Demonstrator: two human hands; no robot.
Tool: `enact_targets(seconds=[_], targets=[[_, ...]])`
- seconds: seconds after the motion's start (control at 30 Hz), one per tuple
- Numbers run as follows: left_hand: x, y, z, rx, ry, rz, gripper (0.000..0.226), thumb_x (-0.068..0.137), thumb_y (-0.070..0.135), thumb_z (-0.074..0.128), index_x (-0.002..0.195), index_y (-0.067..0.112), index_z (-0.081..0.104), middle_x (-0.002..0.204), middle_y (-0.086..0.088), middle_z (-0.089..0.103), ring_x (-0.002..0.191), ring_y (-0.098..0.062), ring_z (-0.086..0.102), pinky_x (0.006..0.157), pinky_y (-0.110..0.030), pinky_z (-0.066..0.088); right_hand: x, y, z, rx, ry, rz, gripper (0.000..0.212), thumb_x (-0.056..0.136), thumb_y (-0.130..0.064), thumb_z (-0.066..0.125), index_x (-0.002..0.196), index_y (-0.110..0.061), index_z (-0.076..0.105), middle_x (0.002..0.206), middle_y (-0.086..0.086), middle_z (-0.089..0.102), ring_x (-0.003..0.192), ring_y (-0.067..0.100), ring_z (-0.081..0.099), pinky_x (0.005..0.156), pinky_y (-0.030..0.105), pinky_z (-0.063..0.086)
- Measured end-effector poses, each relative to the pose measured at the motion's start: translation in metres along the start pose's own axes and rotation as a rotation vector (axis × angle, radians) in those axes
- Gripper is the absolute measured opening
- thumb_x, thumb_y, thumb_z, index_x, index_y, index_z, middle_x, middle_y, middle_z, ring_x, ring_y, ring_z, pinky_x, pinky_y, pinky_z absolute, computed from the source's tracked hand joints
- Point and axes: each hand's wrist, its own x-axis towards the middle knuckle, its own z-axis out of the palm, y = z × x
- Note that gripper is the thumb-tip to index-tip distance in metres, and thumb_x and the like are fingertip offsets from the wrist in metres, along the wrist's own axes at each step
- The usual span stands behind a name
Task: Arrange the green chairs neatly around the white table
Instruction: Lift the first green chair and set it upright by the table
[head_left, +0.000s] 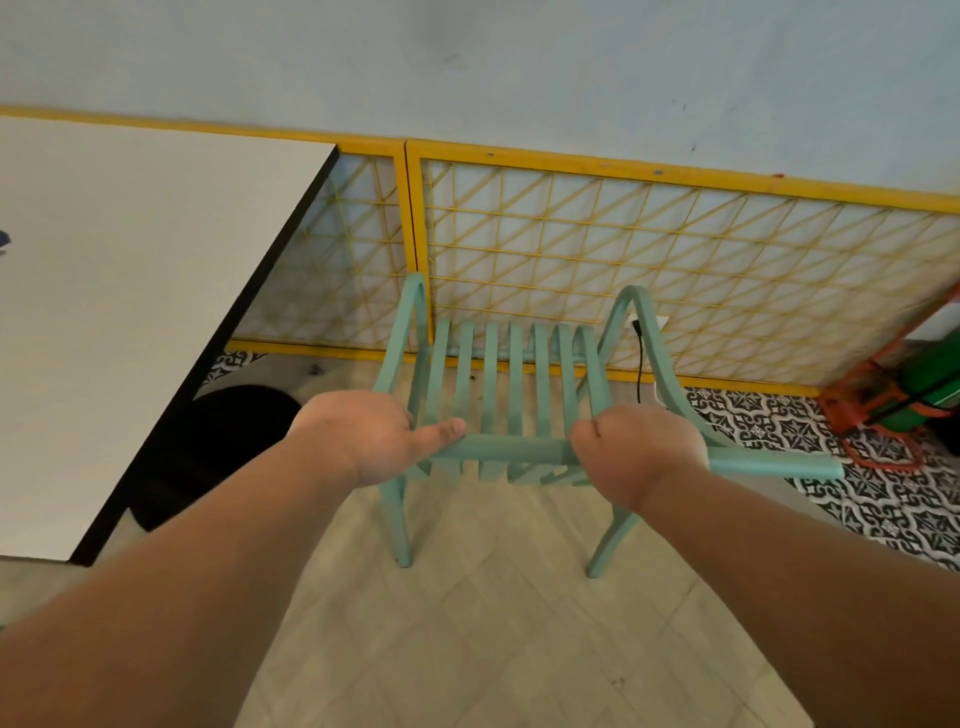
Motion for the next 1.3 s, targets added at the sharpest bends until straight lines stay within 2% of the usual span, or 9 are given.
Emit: enact_targets(seconds=[0.27, 0.33, 0.4, 0.47, 0.6, 0.67, 0.77, 0.93, 1.3], targets=[[-0.006, 0.024, 0.009, 0.017, 0.008, -0.028, 0.098, 0.077, 0.093, 0.003, 0.071, 0.023, 0.071, 0.064, 0.003, 0.063, 0.063, -0.016, 0.064, 0.057, -0.030, 0.046, 0.002, 0.021, 0.009, 0.049, 0.018, 0.015, 0.021, 0.100, -0.024, 0.037, 0.095, -0.017, 0.056, 0.080, 0.000, 0.052, 0.078, 0.025, 0.057, 0.062, 0.035, 0.050], [-0.010, 0.033, 0.011, 0.061, -0.008, 0.050, 0.096, 0.079, 0.078, -0.009, 0.097, 0.033, 0.074, 0.067, 0.002, 0.058, 0.061, -0.018, 0.058, 0.056, -0.030, 0.043, 0.002, 0.031, 0.011, 0.055, 0.006, 0.007, 0.025, 0.101, -0.028, 0.035, 0.093, -0.021, 0.058, 0.077, -0.002, 0.046, 0.080, 0.026, 0.056, 0.065, 0.036, 0.051], [-0.015, 0.044, 0.013, 0.069, -0.047, 0.109, 0.084, 0.081, 0.062, -0.010, 0.140, 0.051, 0.048, 0.074, 0.001, 0.054, 0.059, -0.018, 0.053, 0.052, -0.029, 0.039, 0.001, 0.041, 0.012, 0.023, 0.005, -0.013, 0.021, 0.102, -0.029, 0.038, 0.086, -0.025, 0.051, 0.078, -0.001, 0.047, 0.084, 0.027, 0.058, 0.070, 0.038, 0.055], [-0.021, 0.059, 0.014, -0.024, -0.065, 0.083, 0.056, 0.097, 0.049, 0.006, 0.148, 0.056, 0.028, 0.078, 0.000, 0.053, 0.060, -0.018, 0.050, 0.052, -0.029, 0.036, 0.001, 0.049, 0.014, 0.018, 0.006, -0.002, 0.021, 0.103, -0.028, 0.038, 0.083, -0.025, 0.045, 0.084, 0.000, 0.054, 0.086, 0.026, 0.059, 0.075, 0.041, 0.058], [-0.032, 0.080, 0.021, -0.062, -0.050, 0.020, 0.070, 0.094, 0.073, 0.009, 0.103, 0.034, 0.068, 0.069, 0.002, 0.056, 0.062, -0.020, 0.059, 0.054, -0.030, 0.039, 0.000, 0.066, 0.018, 0.024, 0.021, 0.024, 0.026, 0.104, -0.026, 0.037, 0.081, -0.023, 0.048, 0.084, 0.000, 0.058, 0.084, 0.024, 0.059, 0.074, 0.040, 0.058], [-0.035, 0.086, 0.024, -0.067, -0.031, -0.024, 0.077, 0.091, 0.079, 0.008, 0.088, 0.025, 0.063, 0.066, 0.002, 0.058, 0.063, -0.019, 0.064, 0.057, -0.031, 0.045, 0.000, 0.070, 0.020, 0.050, 0.019, 0.037, 0.029, 0.104, -0.026, 0.037, 0.078, -0.023, 0.047, 0.081, 0.000, 0.057, 0.082, 0.024, 0.059, 0.073, 0.040, 0.058], [-0.038, 0.095, 0.026, -0.036, -0.049, 0.006, 0.043, 0.099, 0.066, 0.014, 0.105, 0.046, 0.052, 0.070, 0.003, 0.056, 0.060, -0.018, 0.062, 0.053, -0.028, 0.045, -0.001, 0.074, 0.021, 0.112, 0.025, 0.071, 0.033, 0.103, -0.030, 0.036, 0.075, -0.020, 0.051, 0.081, 0.001, 0.059, 0.082, 0.023, 0.060, 0.073, 0.040, 0.057], [-0.039, 0.106, 0.032, -0.225, -0.041, -0.137, 0.090, 0.082, 0.089, 0.007, 0.066, 0.021, 0.065, 0.059, 0.004, 0.062, 0.062, -0.019, 0.066, 0.073, -0.037, 0.059, 0.000, 0.085, 0.024, 0.138, 0.002, 0.099, 0.038, 0.100, -0.033, 0.037, 0.084, -0.016, 0.066, 0.082, 0.000, 0.063, 0.081, 0.023, 0.060, 0.073, 0.040, 0.056], [-0.026, 0.083, 0.023, -0.356, -0.262, 0.122, 0.070, 0.083, 0.086, 0.041, 0.087, 0.021, 0.065, 0.064, 0.002, 0.052, 0.055, -0.014, 0.050, 0.055, -0.032, 0.039, 0.008, 0.091, 0.031, 0.208, 0.031, 0.126, 0.045, 0.097, -0.039, 0.032, 0.081, -0.018, 0.067, 0.080, -0.001, 0.064, 0.079, 0.021, 0.061, 0.070, 0.038, 0.055]])
